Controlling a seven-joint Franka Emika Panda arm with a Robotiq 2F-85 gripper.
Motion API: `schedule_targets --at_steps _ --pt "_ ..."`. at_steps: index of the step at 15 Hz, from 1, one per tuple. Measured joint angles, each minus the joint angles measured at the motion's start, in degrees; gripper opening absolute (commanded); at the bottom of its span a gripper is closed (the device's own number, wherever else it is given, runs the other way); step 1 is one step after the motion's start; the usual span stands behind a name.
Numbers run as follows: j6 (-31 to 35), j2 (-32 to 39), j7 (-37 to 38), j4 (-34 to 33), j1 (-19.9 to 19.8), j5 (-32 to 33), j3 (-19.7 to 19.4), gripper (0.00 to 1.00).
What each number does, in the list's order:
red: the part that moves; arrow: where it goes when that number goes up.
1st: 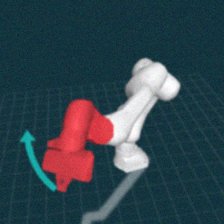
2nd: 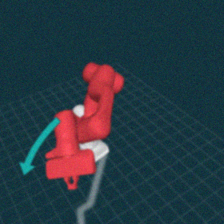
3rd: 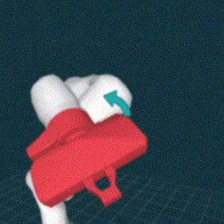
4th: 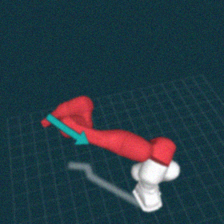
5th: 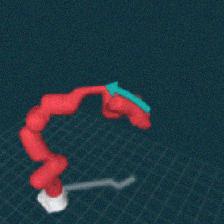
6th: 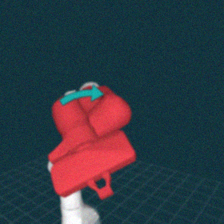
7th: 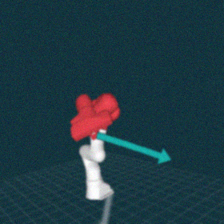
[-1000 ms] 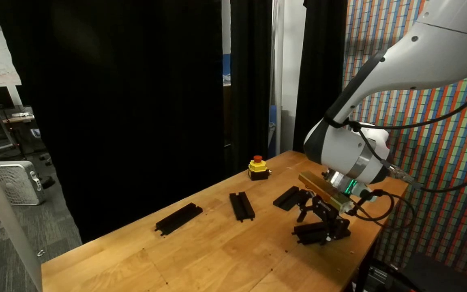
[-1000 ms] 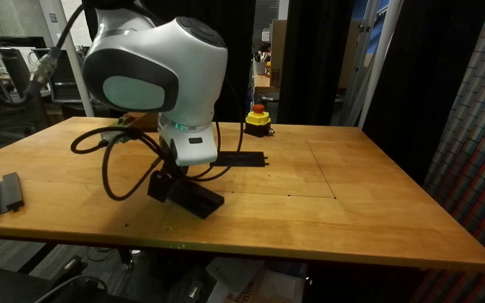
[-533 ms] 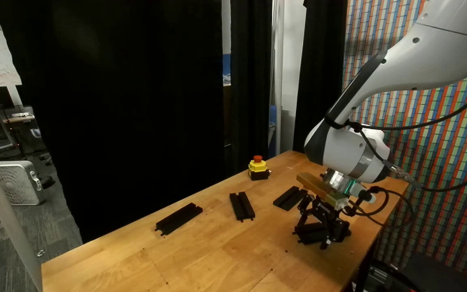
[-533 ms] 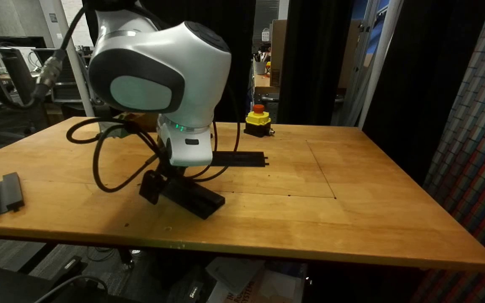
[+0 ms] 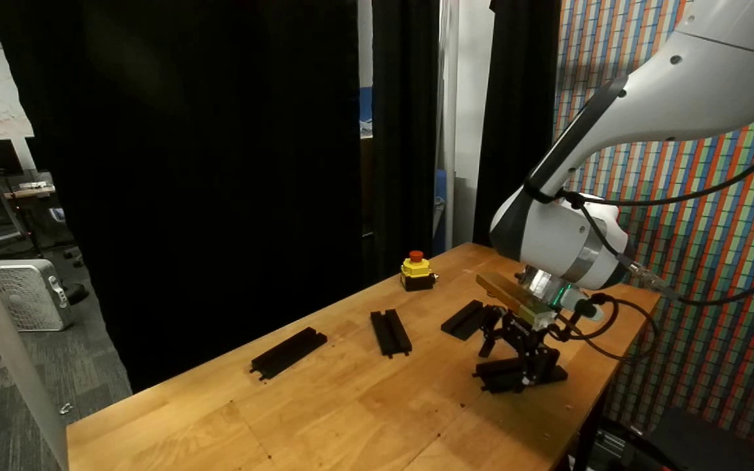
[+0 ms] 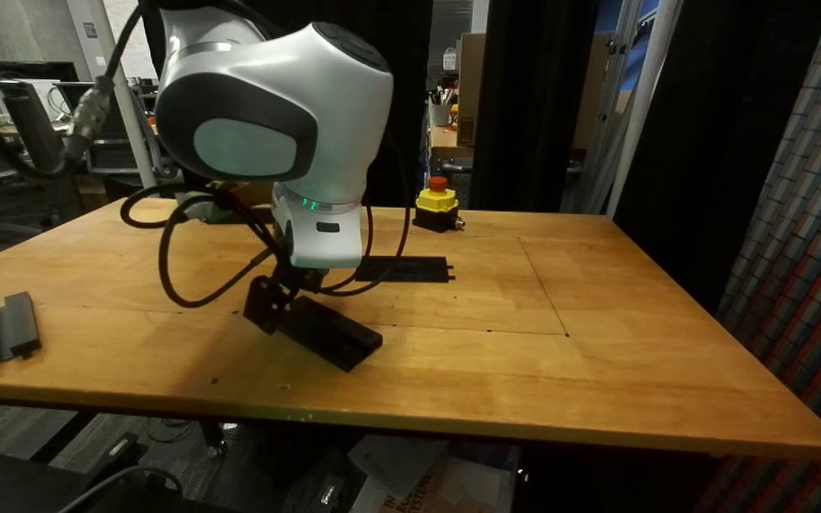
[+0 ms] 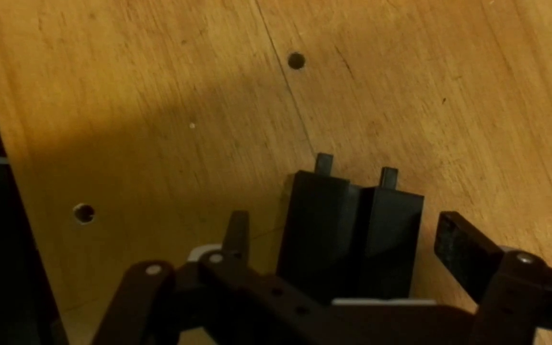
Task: Stack the black pieces together
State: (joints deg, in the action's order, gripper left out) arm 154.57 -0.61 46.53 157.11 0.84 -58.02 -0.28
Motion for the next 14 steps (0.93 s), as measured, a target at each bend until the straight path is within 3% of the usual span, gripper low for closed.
schedule_targets --at_steps 5,10,11,12,14 --pt "1.57 0.32 -0.01 0.09 -0.14 0.07 0.00 1.00" --pt "2.14 2.23 2.33 0.24 -0.39 4.60 -0.29 1.00" --pt "2.17 2.50 3.49 0.23 -0.42 6.14 -0.41 0.92" --pt "2.18 2.56 4.98 0.17 -0.42 7.73 -0.45 0.74" --pt "2.08 2.54 8.41 0.24 -0.42 11.43 -0.51 0.60"
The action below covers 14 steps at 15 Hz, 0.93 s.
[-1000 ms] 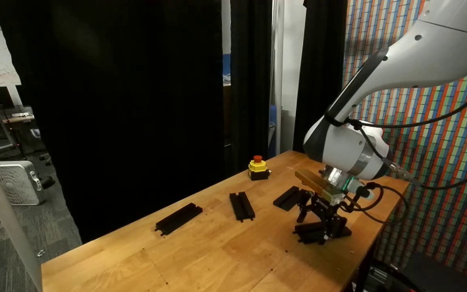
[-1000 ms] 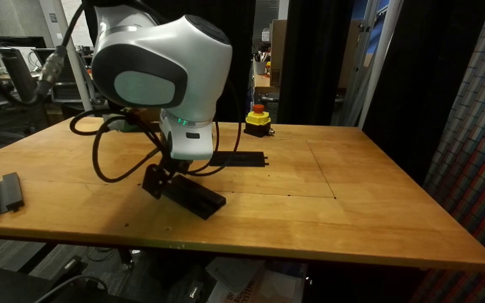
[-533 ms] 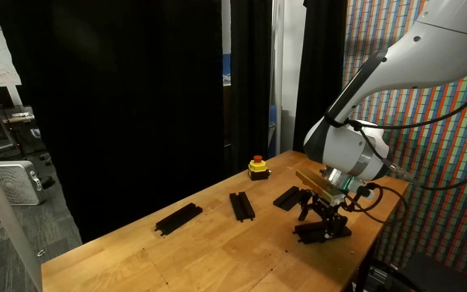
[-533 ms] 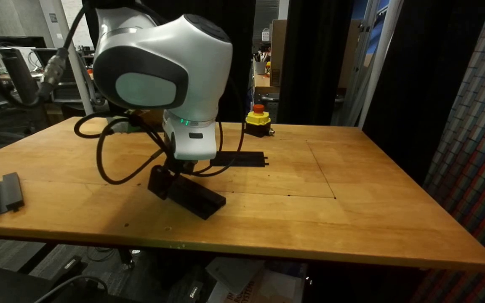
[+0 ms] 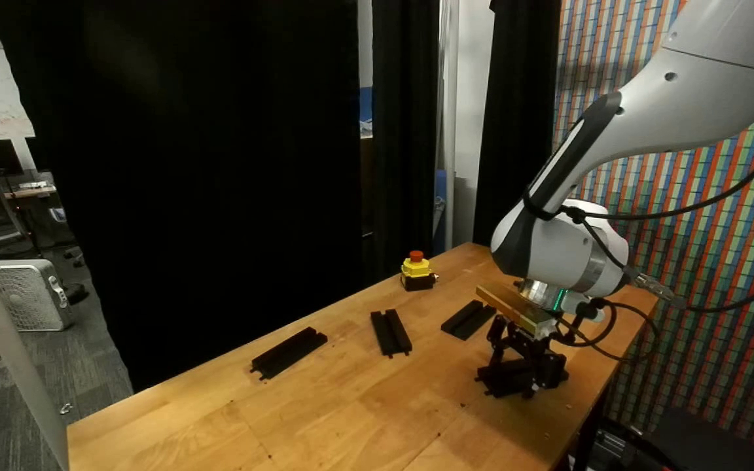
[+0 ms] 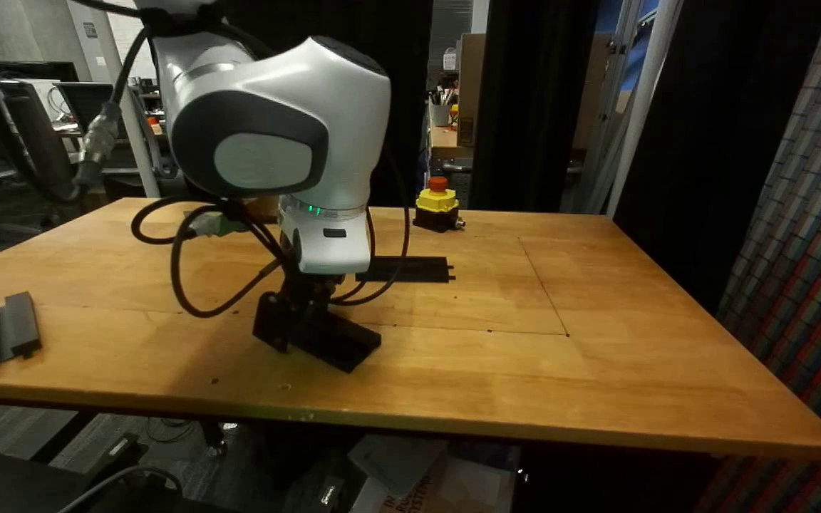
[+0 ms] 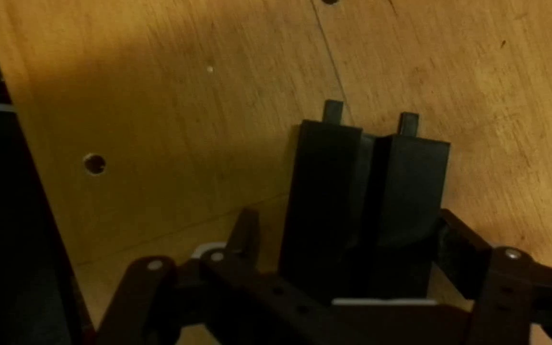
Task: Stack the black pieces together
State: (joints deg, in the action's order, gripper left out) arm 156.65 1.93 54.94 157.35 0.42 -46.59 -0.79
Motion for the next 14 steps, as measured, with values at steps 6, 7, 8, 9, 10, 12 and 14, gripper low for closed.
schedule_targets --at_steps 6,7,8,9,10,12,14 --pt "0.15 -0.83 11.07 -0.31 -0.33 13.33 -0.80 0.48" --pt "0.15 -0.95 12.53 -0.29 -0.57 15.96 -1.10 0.48" --pt "0.15 -1.05 13.78 -0.26 -0.99 19.02 -1.51 0.48" --pt "0.11 -1.22 14.87 -0.27 -1.60 22.53 -2.08 0.48" --pt "-0.04 -1.54 15.83 -0.28 -2.34 26.48 -2.85 0.48" --pt "-1.03 -2.62 16.57 -0.72 -4.31 34.87 -4.59 0.48" --pt "-3.29 -4.07 15.58 -2.41 -6.32 41.40 -6.00 0.48"
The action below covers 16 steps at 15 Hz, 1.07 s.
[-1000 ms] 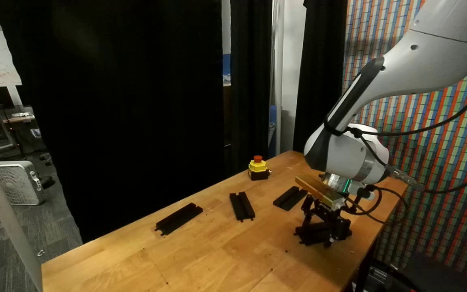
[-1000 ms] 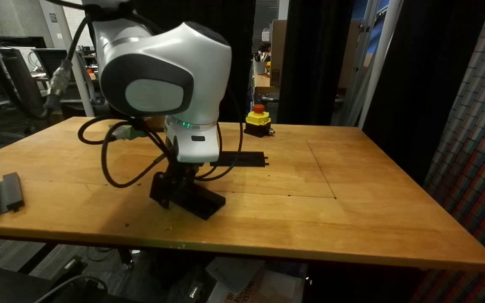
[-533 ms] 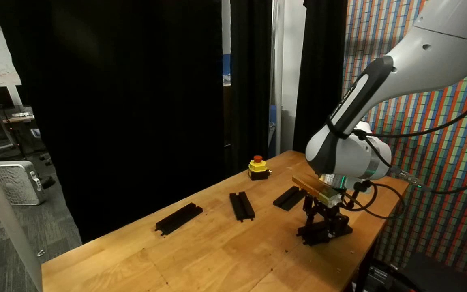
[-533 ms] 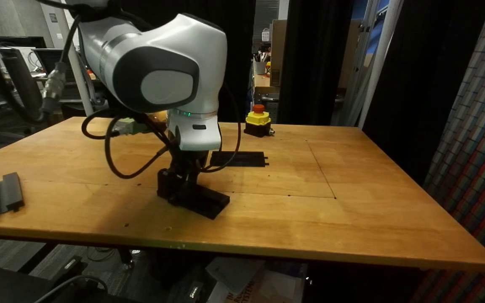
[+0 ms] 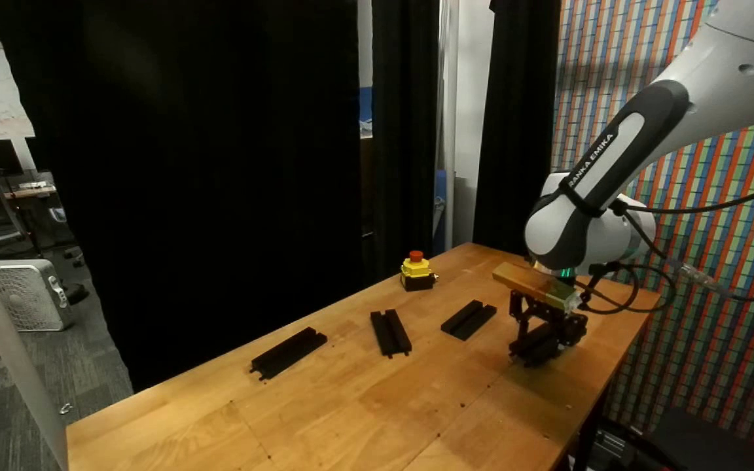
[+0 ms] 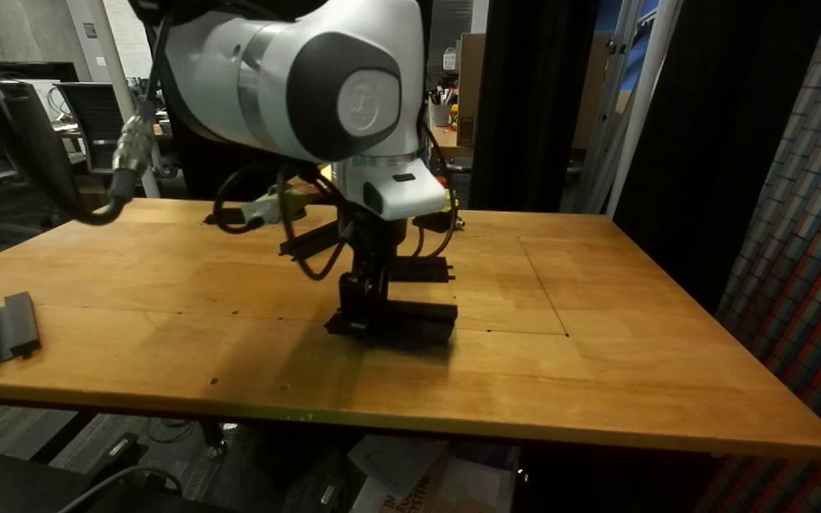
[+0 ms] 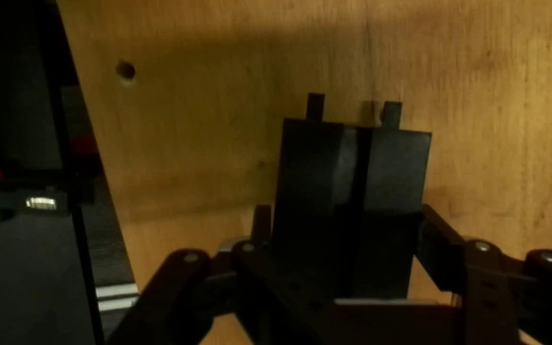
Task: Stack the black pieces together
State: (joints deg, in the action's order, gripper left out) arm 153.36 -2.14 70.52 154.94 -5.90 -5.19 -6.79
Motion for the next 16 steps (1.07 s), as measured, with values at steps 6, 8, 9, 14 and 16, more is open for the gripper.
schedule_targets --at_steps 6,8,9,14,16 --pt "-2.67 -0.77 -20.96 -8.81 -1.56 -2.46 -0.95 0.48" --pt "-2.67 0.10 -29.95 -11.21 -0.74 -8.77 -0.49 0.48" --pt "-2.68 0.85 -34.38 -12.40 -0.17 -12.48 -0.16 0.48" --pt "-3.79 6.45 -50.99 -17.62 1.06 -28.26 2.13 0.48" --pt "-4.21 8.78 -52.65 -19.00 1.11 -30.82 3.23 0.48"
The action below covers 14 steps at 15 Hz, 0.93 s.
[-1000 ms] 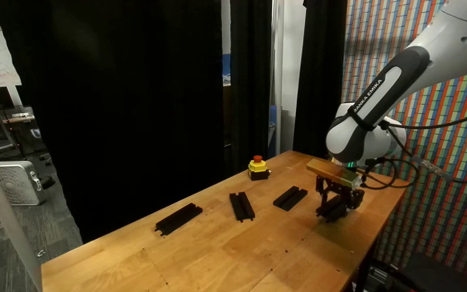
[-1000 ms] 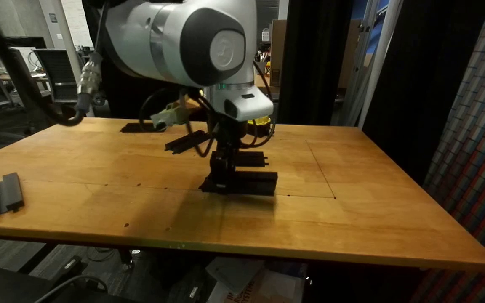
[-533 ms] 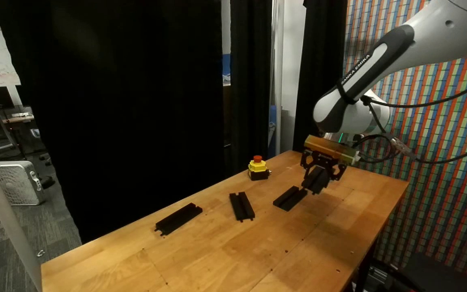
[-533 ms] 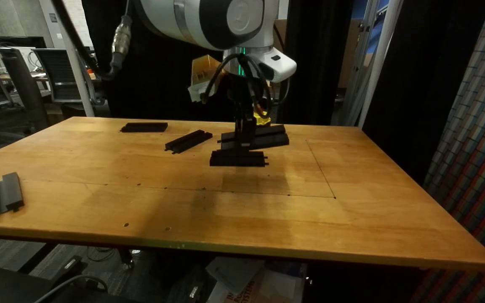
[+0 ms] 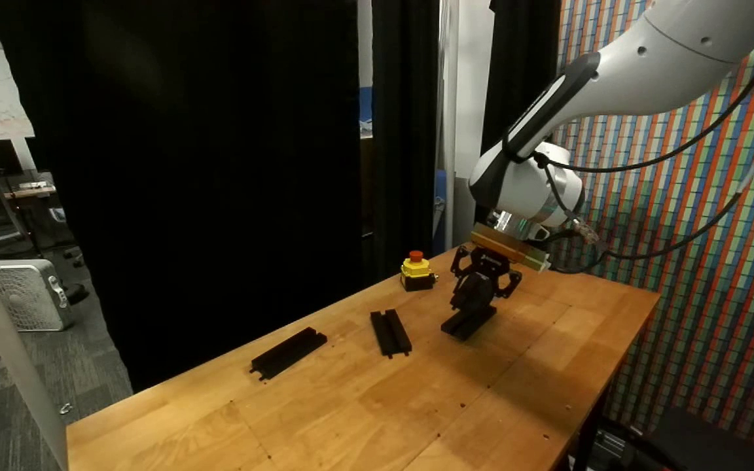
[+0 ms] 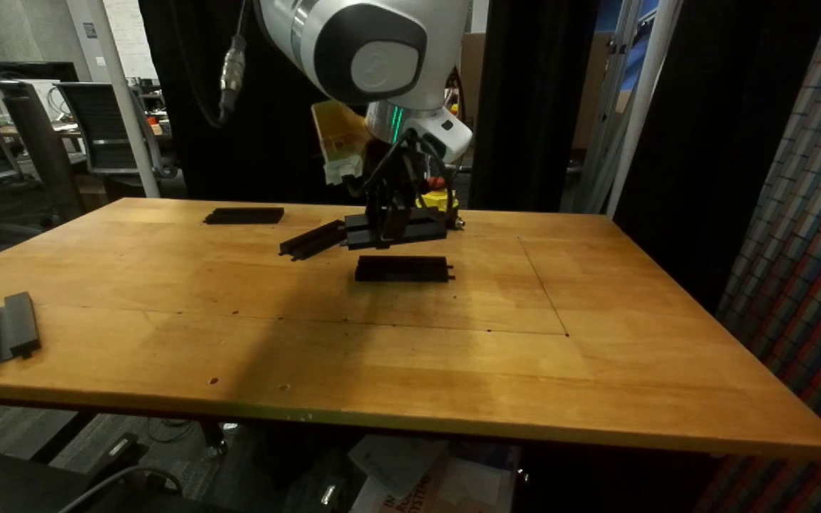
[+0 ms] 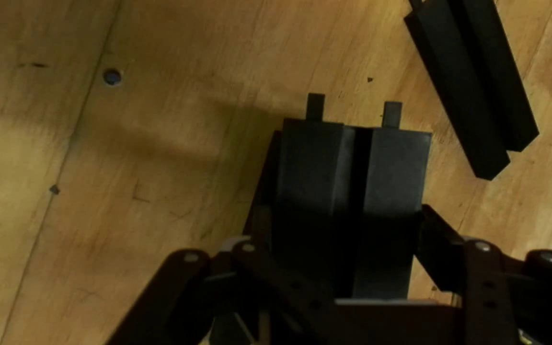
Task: Stack the black pieces together
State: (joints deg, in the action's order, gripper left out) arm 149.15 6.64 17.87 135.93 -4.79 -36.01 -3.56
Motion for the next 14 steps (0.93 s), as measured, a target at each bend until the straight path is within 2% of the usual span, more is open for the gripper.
schedule_targets --at_steps 7,10,14 --pt "-0.34 5.95 3.83 -3.31 1.31 -0.66 1.73 0.48" --pt "-0.31 6.99 8.51 -4.34 2.40 0.53 1.70 0.48" --pt "-0.31 7.28 17.90 -5.34 4.34 5.22 1.50 0.48"
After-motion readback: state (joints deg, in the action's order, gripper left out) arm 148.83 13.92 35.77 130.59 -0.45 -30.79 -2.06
